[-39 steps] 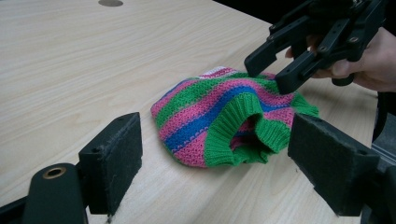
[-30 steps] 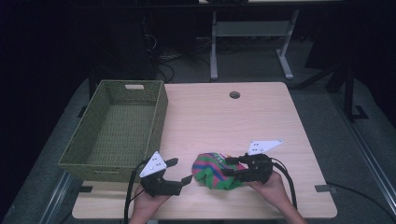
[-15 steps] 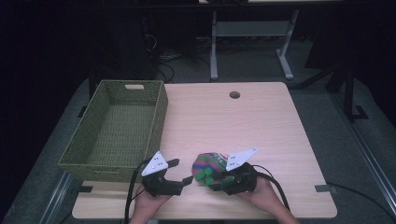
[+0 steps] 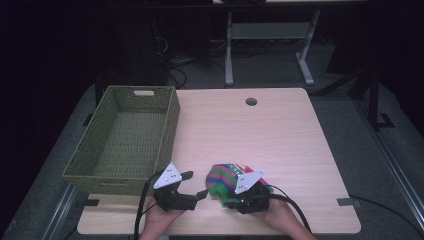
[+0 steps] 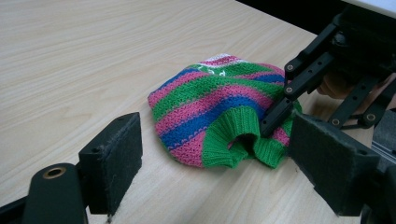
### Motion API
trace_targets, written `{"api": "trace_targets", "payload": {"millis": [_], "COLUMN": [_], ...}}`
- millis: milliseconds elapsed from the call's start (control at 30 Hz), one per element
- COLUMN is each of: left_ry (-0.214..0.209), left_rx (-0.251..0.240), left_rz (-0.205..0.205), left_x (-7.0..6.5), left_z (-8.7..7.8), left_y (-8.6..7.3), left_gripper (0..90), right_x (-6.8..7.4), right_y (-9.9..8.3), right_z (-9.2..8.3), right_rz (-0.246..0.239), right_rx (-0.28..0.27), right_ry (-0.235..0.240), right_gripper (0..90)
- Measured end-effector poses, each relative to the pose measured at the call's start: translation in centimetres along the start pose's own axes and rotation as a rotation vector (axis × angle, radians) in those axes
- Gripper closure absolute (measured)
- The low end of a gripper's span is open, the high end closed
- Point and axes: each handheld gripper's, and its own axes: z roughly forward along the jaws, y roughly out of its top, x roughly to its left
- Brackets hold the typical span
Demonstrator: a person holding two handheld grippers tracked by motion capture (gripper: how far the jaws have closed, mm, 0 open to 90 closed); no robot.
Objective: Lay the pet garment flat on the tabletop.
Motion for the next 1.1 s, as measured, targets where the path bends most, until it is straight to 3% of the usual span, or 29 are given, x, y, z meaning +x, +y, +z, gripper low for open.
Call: {"api": "trace_targets", "payload": {"millis": [100,233,367,467,667,967,1100], "left_ry": [-0.004,-0.003,-0.004,-0.004,-0.005,-0.013,-0.039], "left_rx": [0.0,-0.003,-0.001,0.009,0.014,-0.009,-0.021], "left_rz": [-0.002,-0.001,-0.007,-0.003,-0.006,-0.021,-0.032], "left_x": [0.0,0.1,0.2,0.2,0.3,0.5,0.4], "left_z": [0.0,-0.1,-0.2,0.0,0.2,-0.2,0.0], "left_y": [0.0,0.0,0.0,-0.1,-0.1,0.0,0.1], "left_gripper": [17.4,17.4,17.4,17.4,17.3,17.3,17.3], "right_x": [0.3,0.2,0.1,-0.2,-0.5,-1.6,-2.4], "right_y": [-0.1,-0.2,0.1,0.4,1.0,1.6,2.3], "right_z": [0.0,0.0,0.0,-0.4,-2.0,-5.0,-6.7], "right_rz": [-0.028,-0.023,0.007,0.031,0.091,0.118,0.128], "right_rx": [-0.006,-0.014,-0.005,-0.035,-0.117,-0.177,-0.204], "right_ry": [-0.037,-0.053,-0.057,-0.036,0.008,-0.01,-0.016], "right_gripper": [71.1,77.5,81.0,81.6,81.4,81.5,81.5]}}
